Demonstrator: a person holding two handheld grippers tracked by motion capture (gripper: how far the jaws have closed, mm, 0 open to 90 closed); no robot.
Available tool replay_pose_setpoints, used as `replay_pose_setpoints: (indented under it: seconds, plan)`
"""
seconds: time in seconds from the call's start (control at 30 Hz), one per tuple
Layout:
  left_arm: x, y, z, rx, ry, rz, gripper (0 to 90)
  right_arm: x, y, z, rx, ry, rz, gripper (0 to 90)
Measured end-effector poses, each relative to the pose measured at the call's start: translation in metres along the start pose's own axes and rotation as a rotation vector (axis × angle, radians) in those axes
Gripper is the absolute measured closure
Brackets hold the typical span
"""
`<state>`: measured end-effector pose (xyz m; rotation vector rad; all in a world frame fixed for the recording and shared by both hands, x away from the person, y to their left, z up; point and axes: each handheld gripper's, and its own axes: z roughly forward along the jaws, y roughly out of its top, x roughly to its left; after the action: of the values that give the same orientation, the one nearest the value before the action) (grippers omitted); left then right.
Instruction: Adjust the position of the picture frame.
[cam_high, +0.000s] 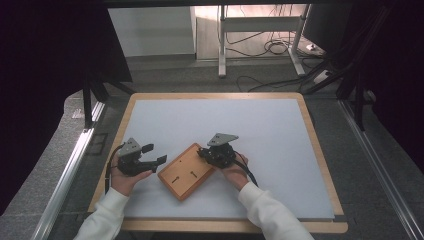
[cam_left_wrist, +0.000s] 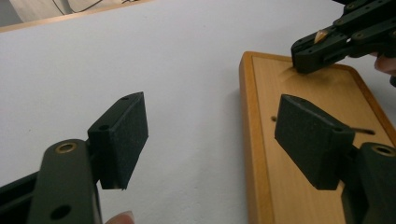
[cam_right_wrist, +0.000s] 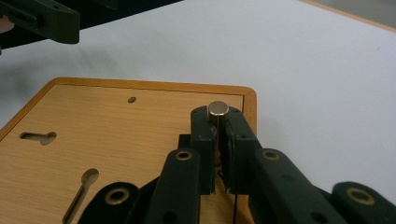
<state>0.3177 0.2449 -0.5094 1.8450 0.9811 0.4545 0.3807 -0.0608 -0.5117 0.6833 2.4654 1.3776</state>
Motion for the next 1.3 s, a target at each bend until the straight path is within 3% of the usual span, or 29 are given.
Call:
replay_pose_setpoints:
  seconds: [0.2,0.43,0.77,1.07,1.3]
  plan:
    - [-0.001,0.000,0.003,0.011,-0.003,0.007,25.7,-0.010,-0.002,-0.014,-0.009,-0.001,-0.005,85.0]
    - [-0.002,-0.001,0.006,0.023,-0.007,0.009,25.7,-0.025,-0.003,-0.033,-0.025,-0.005,0.026,85.1]
    - [-0.002,0.000,0.006,0.024,-0.008,0.009,25.7,-0.045,-0.003,-0.054,-0.030,-0.020,-0.002,84.9]
    - [-0.002,-0.001,0.007,0.031,-0.012,0.009,25.7,-0.064,-0.008,-0.058,-0.027,-0.045,0.014,84.8]
    - [-0.003,-0.002,0.009,0.041,-0.017,0.016,25.7,-0.078,-0.016,-0.049,0.019,-0.057,0.021,84.5]
